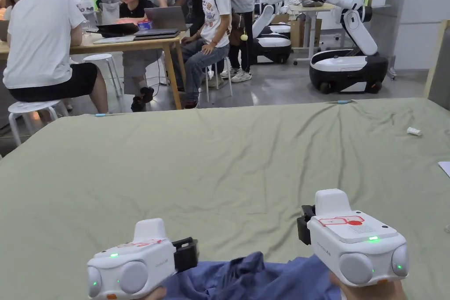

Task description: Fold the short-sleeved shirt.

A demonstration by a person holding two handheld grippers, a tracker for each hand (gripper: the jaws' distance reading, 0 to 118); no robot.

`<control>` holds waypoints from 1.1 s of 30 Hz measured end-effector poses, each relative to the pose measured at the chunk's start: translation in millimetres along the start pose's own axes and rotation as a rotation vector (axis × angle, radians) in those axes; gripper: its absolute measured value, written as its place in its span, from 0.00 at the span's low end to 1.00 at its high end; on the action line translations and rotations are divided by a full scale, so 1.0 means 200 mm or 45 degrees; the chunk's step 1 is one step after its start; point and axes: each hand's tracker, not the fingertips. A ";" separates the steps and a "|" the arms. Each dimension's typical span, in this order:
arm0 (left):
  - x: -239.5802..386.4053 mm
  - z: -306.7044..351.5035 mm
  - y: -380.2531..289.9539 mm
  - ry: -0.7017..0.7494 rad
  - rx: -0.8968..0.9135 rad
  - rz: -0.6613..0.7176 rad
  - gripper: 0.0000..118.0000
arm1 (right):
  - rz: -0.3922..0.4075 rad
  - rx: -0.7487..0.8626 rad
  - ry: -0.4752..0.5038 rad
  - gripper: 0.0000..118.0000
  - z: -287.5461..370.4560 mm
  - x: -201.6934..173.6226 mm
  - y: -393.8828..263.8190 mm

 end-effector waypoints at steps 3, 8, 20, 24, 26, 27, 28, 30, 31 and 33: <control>-0.04 -0.08 -0.07 -0.172 -0.094 0.167 0.00 | -0.021 -0.002 0.003 0.00 0.01 0.01 -0.01; 0.32 -0.08 -0.21 -0.447 -0.216 -0.114 0.00 | -0.031 -0.021 -0.023 0.00 -0.03 0.06 -0.04; 0.09 0.07 -0.18 -0.241 -0.041 0.062 0.00 | -0.005 -0.024 -0.035 0.00 0.03 0.08 -0.04; -0.19 0.14 -0.14 -0.322 -0.007 0.235 0.88 | -0.003 -0.029 -0.018 0.00 0.01 0.04 -0.05; -0.28 0.11 -0.15 -0.309 -0.048 0.201 0.95 | 0.001 -0.035 -0.001 0.00 0.02 0.03 -0.04; -0.33 0.13 -0.16 -0.331 -0.034 0.286 0.97 | 0.008 -0.034 0.000 0.00 0.02 0.02 -0.04; -0.39 0.10 -0.15 -0.391 -0.041 0.450 1.00 | 0.013 -0.032 -0.002 0.00 0.03 0.01 -0.04; -0.49 0.04 -0.17 -0.408 -0.091 0.635 1.00 | 0.013 -0.033 -0.001 0.00 0.02 0.02 -0.03; -0.52 -0.01 -0.19 -0.423 -0.131 0.694 1.00 | 0.014 -0.034 -0.005 0.00 0.02 0.02 -0.03; -0.60 -0.13 -0.26 -0.462 -0.197 0.835 1.00 | 0.015 -0.029 -0.015 0.00 0.03 0.03 -0.02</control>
